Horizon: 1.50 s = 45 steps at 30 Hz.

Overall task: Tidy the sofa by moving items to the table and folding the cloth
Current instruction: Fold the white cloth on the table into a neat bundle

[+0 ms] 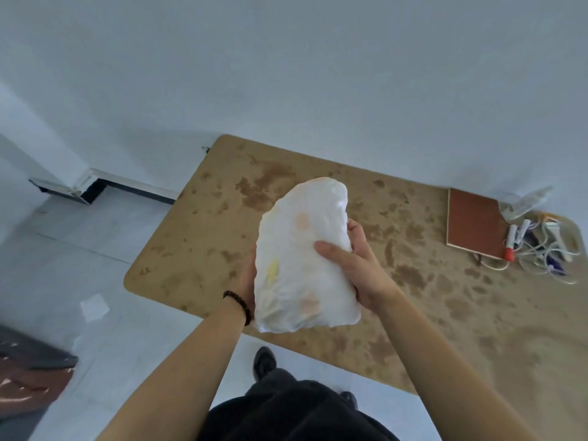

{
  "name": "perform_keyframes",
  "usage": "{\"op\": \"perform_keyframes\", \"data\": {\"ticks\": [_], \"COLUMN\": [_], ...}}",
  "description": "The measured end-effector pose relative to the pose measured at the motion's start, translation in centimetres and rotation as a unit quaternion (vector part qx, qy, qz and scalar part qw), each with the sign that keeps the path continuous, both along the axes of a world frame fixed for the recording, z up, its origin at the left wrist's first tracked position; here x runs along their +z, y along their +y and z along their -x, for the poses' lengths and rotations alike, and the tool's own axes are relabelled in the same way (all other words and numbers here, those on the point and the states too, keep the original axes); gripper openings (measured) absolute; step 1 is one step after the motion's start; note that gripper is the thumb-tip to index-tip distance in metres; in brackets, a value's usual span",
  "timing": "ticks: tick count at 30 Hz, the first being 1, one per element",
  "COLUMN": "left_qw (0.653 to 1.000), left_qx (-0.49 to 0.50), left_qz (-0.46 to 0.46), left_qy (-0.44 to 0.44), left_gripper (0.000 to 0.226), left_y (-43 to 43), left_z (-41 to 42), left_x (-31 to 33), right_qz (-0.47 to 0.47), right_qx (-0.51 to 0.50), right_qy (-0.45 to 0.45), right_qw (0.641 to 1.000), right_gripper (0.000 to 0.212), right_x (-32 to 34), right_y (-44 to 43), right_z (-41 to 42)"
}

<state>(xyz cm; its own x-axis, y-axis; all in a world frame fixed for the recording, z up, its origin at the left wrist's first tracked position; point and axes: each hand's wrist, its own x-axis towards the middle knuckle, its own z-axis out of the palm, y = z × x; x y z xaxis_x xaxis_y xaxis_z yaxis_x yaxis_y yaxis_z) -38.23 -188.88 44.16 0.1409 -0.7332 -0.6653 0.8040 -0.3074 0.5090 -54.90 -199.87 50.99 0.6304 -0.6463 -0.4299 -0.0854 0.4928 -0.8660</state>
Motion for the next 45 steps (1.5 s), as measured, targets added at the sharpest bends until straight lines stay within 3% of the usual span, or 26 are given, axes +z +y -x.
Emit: {"op": "perform_keyframes", "data": {"ticks": [5, 10, 14, 20, 24, 29, 36, 39, 45], "left_qw": [0.991, 0.972, 0.926, 0.819, 0.765, 0.73, 0.73, 0.738, 0.721], "left_qx": [0.132, 0.166, 0.223, 0.356, 0.432, 0.481, 0.52, 0.515, 0.517], "left_qz": [0.009, -0.008, -0.051, -0.026, -0.032, -0.067, -0.061, -0.057, -0.092], "left_qy": [-0.021, -0.163, -0.301, -0.449, -0.477, -0.481, -0.439, -0.432, -0.451], "left_gripper": [0.07, 0.044, 0.023, 0.051, 0.057, 0.06, 0.056, 0.058, 0.065], "left_y": [3.6, 10.9, 18.3, 33.1, 43.6, 53.5, 58.5, 59.2, 61.1], "left_z": [3.5, 4.0, 2.2, -2.4, -6.4, -11.3, -21.4, -28.8, -45.2], "left_x": [1.9, 4.6, 7.0, 10.5, 11.6, 12.4, 9.9, 8.4, 9.4], "right_qz": [0.0, 0.029, 0.088, 0.253, 0.307, 0.334, 0.317, 0.304, 0.289], "right_qx": [0.053, 0.119, 0.192, 0.284, 0.308, 0.343, 0.366, 0.372, 0.414], "right_qy": [-0.036, -0.03, -0.034, -0.073, -0.096, -0.094, -0.065, -0.05, -0.04], "right_qw": [0.998, 0.992, 0.977, 0.922, 0.895, 0.873, 0.873, 0.876, 0.862], "right_gripper": [0.066, 0.057, 0.055, 0.075, 0.079, 0.079, 0.088, 0.088, 0.096], "right_x": [0.1, -1.1, -0.3, 3.6, 5.1, 5.4, 3.1, 1.7, 1.8], "right_y": [1.3, 4.9, 10.6, 23.0, 32.7, 42.7, 48.0, 49.0, 51.5], "right_z": [4.0, 3.1, -1.1, -11.6, -18.8, -26.1, -37.3, -44.9, -62.6]}}
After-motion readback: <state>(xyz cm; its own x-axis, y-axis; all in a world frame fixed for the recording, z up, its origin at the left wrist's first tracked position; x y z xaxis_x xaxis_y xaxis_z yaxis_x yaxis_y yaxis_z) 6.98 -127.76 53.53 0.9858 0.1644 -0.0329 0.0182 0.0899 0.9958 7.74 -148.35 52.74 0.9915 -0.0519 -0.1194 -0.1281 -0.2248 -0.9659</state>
